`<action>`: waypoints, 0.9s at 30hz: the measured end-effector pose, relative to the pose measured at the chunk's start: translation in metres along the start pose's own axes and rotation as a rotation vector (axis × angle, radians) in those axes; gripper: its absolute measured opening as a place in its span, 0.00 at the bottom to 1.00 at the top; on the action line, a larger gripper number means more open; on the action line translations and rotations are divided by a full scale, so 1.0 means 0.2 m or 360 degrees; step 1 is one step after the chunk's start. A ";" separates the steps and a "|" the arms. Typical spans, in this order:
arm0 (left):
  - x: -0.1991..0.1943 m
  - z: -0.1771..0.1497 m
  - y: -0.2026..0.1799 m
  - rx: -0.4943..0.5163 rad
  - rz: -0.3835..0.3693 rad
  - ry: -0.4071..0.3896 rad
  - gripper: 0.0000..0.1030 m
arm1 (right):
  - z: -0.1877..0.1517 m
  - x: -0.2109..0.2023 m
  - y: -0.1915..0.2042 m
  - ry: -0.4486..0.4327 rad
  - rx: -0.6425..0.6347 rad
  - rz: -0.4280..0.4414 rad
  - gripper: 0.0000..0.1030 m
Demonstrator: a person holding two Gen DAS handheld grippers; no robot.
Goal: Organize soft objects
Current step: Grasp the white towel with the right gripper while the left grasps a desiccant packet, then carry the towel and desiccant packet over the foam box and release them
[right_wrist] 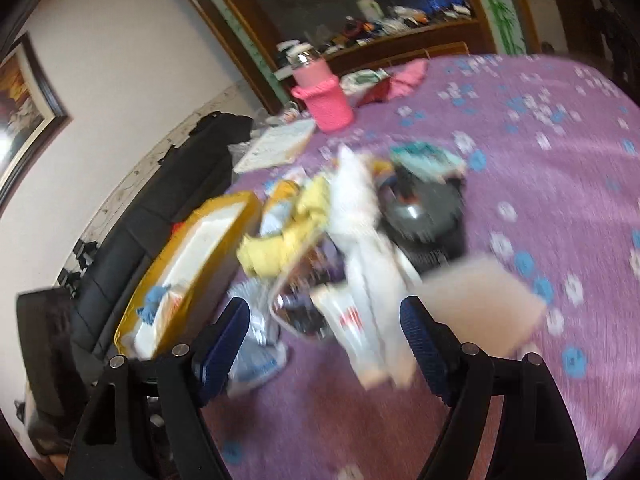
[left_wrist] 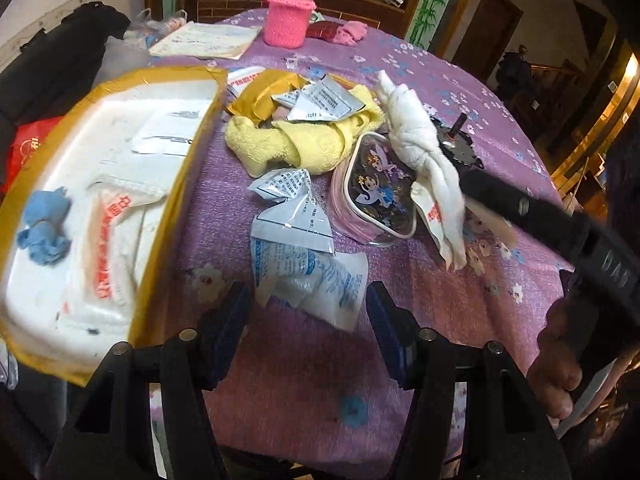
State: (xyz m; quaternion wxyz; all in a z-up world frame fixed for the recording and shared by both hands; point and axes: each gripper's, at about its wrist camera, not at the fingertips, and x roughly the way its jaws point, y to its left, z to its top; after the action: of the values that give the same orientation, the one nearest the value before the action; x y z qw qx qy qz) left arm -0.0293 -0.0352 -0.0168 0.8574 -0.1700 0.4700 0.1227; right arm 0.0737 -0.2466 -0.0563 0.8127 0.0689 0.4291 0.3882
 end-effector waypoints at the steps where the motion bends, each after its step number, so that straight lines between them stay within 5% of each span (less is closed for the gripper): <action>1: 0.02 0.01 0.00 0.0004 -0.0002 0.0011 0.57 | 0.05 0.02 0.01 -0.0013 -0.0016 -0.0046 0.76; 7: 0.06 0.03 -0.01 0.0025 0.0005 0.0029 0.57 | 0.19 0.18 -0.03 0.0037 0.0051 -0.0194 0.69; 13: 0.11 0.04 -0.03 0.0097 0.0006 0.0058 0.60 | 0.20 0.23 -0.03 0.0036 0.0026 -0.0271 0.27; 16: 0.16 0.04 -0.03 0.0082 -0.0016 0.0079 0.60 | 0.23 0.21 -0.02 -0.0004 0.0042 -0.0205 0.19; 27: 0.05 -0.10 -0.06 0.0069 -0.0140 0.0089 0.52 | 0.17 -0.03 -0.09 -0.0101 0.0176 -0.0037 0.15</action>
State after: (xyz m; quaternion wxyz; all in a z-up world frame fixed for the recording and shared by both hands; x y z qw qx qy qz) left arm -0.0342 -0.0535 -0.0333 0.8520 -0.1753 0.4883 0.0700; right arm 0.1074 -0.2561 -0.0394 0.8252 0.1210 0.4247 0.3522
